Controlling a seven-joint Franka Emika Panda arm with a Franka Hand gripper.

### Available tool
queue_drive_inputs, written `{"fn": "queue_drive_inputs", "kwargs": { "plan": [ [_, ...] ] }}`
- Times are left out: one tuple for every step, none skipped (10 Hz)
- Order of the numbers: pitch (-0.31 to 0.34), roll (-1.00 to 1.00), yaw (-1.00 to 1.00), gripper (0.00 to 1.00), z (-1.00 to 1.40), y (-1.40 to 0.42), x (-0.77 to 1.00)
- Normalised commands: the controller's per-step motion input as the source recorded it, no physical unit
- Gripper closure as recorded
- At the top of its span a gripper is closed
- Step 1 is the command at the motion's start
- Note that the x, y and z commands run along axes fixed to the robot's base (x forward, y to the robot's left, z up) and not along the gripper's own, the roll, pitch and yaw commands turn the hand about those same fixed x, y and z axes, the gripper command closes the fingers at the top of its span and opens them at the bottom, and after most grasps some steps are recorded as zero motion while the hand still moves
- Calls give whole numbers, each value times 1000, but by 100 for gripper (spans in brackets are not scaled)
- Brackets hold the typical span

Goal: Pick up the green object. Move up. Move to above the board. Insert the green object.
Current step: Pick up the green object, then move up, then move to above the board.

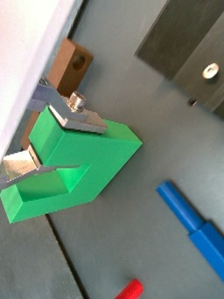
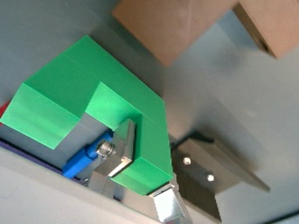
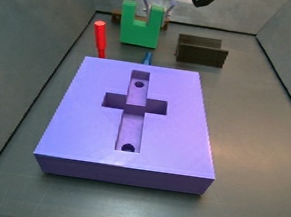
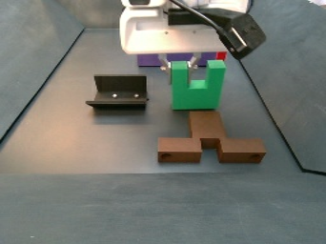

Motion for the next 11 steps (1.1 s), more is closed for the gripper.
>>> {"fn": "queue_drive_inputs", "kwargs": {
  "plan": [
    [0, 0, 0, 100, 0, 0, 0],
    [0, 0, 0, 100, 833, 0, 0],
    [-25, 6, 34, 100, 873, 53, 47],
    [25, 12, 33, 100, 679, 50, -12],
    [10, 36, 20, 100, 266, 14, 20],
    [0, 0, 0, 100, 1400, 0, 0],
    [24, -5, -8, 100, 1400, -4, -19],
    [28, 14, 0, 100, 1400, -2, -50],
    [21, 20, 4, 100, 1400, -7, -1],
    [46, 9, 3, 100, 1400, -2, 29],
    [92, 12, 1, 100, 787, 0, 13]
  ]
}}
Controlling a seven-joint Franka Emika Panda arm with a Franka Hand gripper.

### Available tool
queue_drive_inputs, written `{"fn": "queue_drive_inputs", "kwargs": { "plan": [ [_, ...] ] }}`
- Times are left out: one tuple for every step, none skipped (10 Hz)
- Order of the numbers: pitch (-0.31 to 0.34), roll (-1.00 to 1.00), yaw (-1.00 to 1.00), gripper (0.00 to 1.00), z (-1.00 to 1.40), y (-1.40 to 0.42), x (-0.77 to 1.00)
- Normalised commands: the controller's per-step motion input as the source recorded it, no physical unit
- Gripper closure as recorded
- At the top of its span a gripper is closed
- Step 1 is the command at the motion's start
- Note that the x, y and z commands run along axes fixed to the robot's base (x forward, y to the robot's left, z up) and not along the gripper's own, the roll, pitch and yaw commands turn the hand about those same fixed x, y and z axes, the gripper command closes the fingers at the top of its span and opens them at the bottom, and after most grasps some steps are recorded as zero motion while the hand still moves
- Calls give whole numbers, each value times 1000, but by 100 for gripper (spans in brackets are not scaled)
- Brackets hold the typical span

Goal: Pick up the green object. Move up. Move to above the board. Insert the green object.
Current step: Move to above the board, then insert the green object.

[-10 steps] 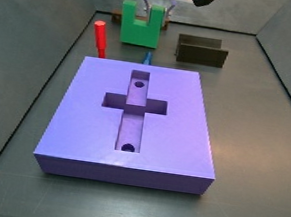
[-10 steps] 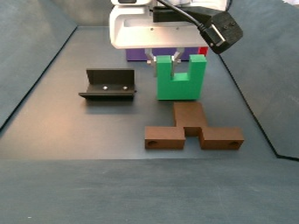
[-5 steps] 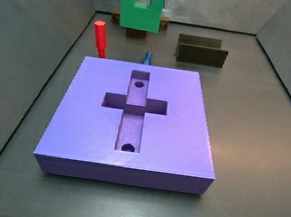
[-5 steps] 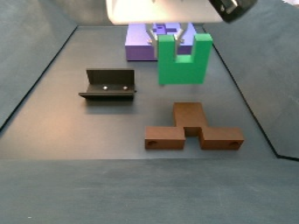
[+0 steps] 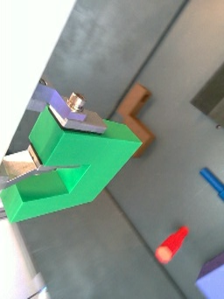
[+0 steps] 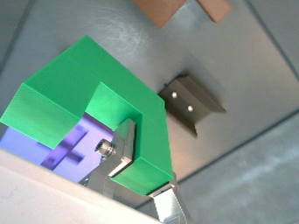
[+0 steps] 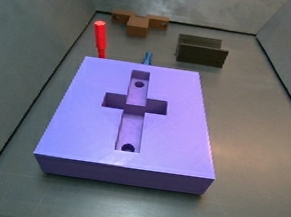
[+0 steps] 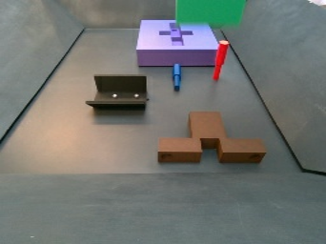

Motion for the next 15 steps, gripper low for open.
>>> {"fn": "queue_drive_inputs", "kwargs": {
  "plan": [
    [62, 15, 4, 100, 293, -8, 32],
    [54, 7, 5, 100, 177, -3, 36],
    [148, 33, -2, 100, 214, -1400, -29],
    [141, 39, -1, 100, 197, -1400, -33],
    [93, 76, 7, 100, 201, -1400, -32],
    [74, 14, 6, 100, 204, -1400, -28],
    [75, 10, 3, 100, 217, -1400, -22],
    [78, 14, 8, 100, 221, -1400, -17],
    [88, -5, 9, 100, 229, -1400, -1],
    [94, 7, 8, 100, 228, -1400, 19],
    [130, 17, 7, 100, 243, -1400, 83],
    [157, 14, 8, 100, 119, -627, 78],
    [159, 6, 1, 100, 46, -184, 86],
    [0, 0, 0, 100, -86, 0, 0],
    [-76, -9, 0, 100, -343, 0, 0]
  ]
}}
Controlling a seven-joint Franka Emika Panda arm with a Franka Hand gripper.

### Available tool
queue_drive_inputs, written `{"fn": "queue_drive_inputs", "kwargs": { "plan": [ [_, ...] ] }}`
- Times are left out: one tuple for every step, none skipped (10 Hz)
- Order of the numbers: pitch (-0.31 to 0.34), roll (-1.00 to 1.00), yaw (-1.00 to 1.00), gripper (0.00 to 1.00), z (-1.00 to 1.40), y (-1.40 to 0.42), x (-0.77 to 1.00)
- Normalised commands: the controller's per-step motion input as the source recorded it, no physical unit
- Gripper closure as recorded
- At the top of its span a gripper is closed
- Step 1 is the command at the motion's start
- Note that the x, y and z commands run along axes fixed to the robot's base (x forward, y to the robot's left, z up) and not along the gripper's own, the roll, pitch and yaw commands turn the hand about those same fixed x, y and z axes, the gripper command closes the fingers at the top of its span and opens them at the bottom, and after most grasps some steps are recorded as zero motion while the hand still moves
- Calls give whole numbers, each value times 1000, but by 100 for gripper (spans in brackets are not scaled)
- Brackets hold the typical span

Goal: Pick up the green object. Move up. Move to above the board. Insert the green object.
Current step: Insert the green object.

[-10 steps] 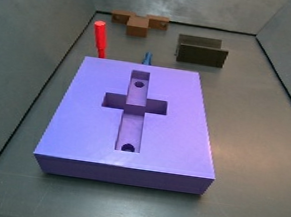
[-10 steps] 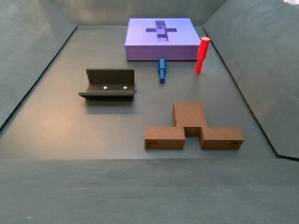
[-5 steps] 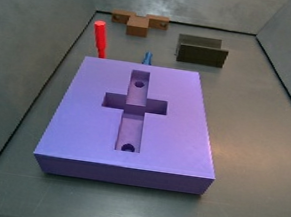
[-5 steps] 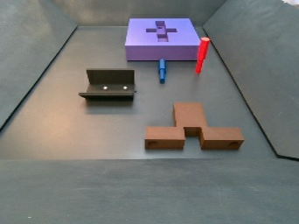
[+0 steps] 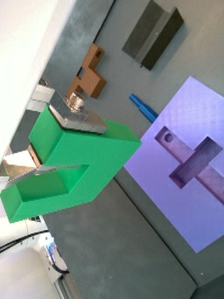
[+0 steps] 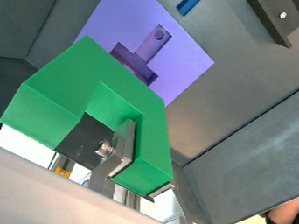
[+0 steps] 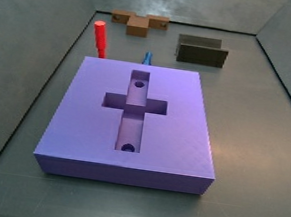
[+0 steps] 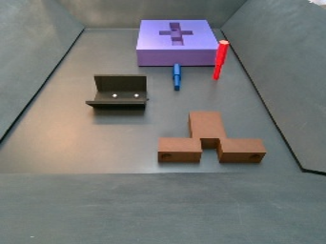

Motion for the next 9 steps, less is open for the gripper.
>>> {"fn": "queue_drive_inputs", "kwargs": {
  "plan": [
    [-109, 0, 0, 100, -566, 0, 46],
    [-133, 0, 0, 100, -623, 0, 97],
    [-31, 0, -14, 100, -306, -26, 311],
    [-69, 0, 0, 100, -383, -89, 443],
    [-77, 93, 57, 100, -494, -343, 540],
    [-101, 186, 89, 100, -629, -494, 583],
    [-206, 104, 0, 100, -771, -431, 617],
    [-160, 227, 0, 100, -646, -337, 626],
    [-147, 271, 0, 100, -589, -311, 586]
  ]
}}
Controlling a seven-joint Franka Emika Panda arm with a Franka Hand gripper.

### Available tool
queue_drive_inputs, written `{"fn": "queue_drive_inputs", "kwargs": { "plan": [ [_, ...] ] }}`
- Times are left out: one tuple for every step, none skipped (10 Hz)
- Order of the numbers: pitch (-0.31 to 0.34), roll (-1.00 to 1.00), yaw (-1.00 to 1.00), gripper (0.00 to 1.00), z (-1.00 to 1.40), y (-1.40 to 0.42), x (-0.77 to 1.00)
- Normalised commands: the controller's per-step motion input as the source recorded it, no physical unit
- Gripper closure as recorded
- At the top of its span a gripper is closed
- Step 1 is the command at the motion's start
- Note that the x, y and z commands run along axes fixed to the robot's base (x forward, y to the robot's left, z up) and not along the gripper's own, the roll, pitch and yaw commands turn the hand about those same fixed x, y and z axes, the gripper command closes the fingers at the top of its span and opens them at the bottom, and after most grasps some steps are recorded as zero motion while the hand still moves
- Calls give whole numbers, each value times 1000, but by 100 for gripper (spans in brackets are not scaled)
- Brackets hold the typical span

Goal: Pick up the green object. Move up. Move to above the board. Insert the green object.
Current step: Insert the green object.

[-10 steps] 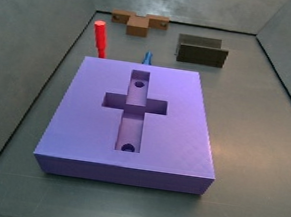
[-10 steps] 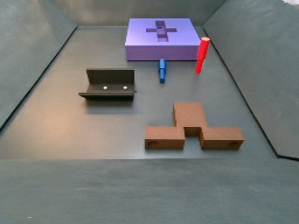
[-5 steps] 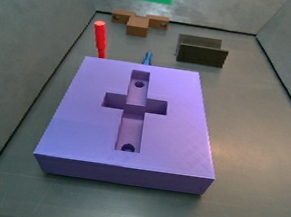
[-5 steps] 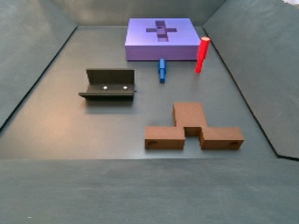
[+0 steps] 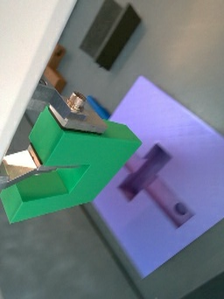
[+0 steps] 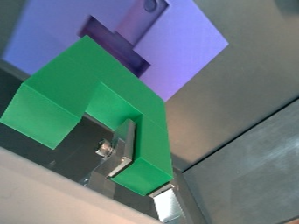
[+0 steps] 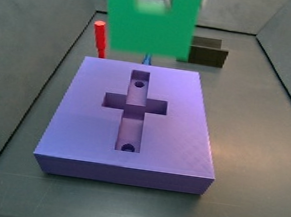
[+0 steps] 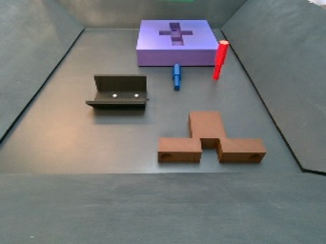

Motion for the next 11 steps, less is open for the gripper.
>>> {"fn": "queue_drive_inputs", "kwargs": {
  "plan": [
    [-60, 203, 51, 100, -754, -154, 337],
    [-91, 119, 166, 100, -589, 0, 0],
    [-149, 37, 237, 100, -580, 0, -63],
    [-173, 36, 214, 100, -574, -26, -86],
    [-183, 4, 260, 100, -563, -17, -151],
    [-179, 34, 243, 100, -466, -29, -163],
    [-180, 49, 163, 100, -440, -6, -180],
    [-179, 56, 186, 100, -397, -3, -217],
    [-129, 83, 49, 100, -283, -34, -211],
    [-77, 69, 0, 100, -206, 0, -183],
    [-67, 51, 0, 100, -211, 0, -166]
  ]
}}
